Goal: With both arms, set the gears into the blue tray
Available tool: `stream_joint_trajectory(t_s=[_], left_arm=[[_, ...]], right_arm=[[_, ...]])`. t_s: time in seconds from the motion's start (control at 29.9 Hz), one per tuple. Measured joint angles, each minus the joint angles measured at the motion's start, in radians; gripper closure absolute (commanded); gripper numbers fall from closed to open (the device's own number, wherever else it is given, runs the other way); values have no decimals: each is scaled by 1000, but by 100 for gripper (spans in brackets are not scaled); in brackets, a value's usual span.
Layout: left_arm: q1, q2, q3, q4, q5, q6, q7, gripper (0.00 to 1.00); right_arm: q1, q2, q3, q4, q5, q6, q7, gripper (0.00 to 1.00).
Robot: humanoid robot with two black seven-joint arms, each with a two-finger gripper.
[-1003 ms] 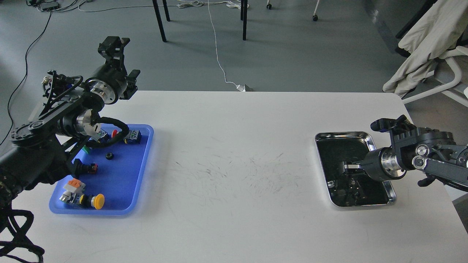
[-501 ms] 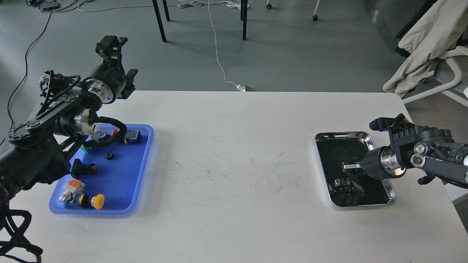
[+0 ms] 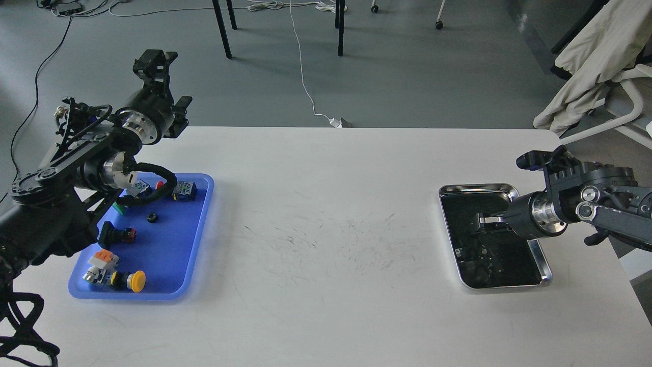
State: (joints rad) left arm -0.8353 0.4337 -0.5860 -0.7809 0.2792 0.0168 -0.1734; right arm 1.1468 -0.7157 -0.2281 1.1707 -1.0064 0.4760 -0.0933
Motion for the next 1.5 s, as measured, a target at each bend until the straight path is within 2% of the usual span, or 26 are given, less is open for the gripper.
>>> stream_joint_trajectory(t_s=[0.3,0.63,0.7,0.77,0.9,0.97,1.2,1.27,1.47,1.5], left_arm=[[1,5,0,0,0,0,0,2],[2,1,0,0,0,-2,-2,2],[2,0,0,0,0,-2,-5,2],[2,-1,0,0,0,-2,-7,2],[2,0,0,0,0,-2,-7,2],[2,1,0,0,0,-1,-7,2],[2,2,0,1,0,-1,-8,2],[2,3,0,1,0,-1,-8,2],[2,3,0,2,0,0,-8,2],[2,4,0,2,0,0,-8,2]], right_arm=[[14,10,-7,-14,-4,13,-9,3],[9,84,-17,-97,-4,13,-10,8],[9,101,-18,-112,-5,13,-10,10],[9,113,-30,-123,-4,13,-10,18],[12,126,-59,-129,-3,13,-10,22],[13,127,-65,-129,-3,13,-9,26],[13,128,-69,-129,-3,13,-3,57],[14,128,-69,-128,-3,13,-1,77],[17,127,-67,-124,-2,13,10,85],[19,127,-66,-122,-1,13,12,90]])
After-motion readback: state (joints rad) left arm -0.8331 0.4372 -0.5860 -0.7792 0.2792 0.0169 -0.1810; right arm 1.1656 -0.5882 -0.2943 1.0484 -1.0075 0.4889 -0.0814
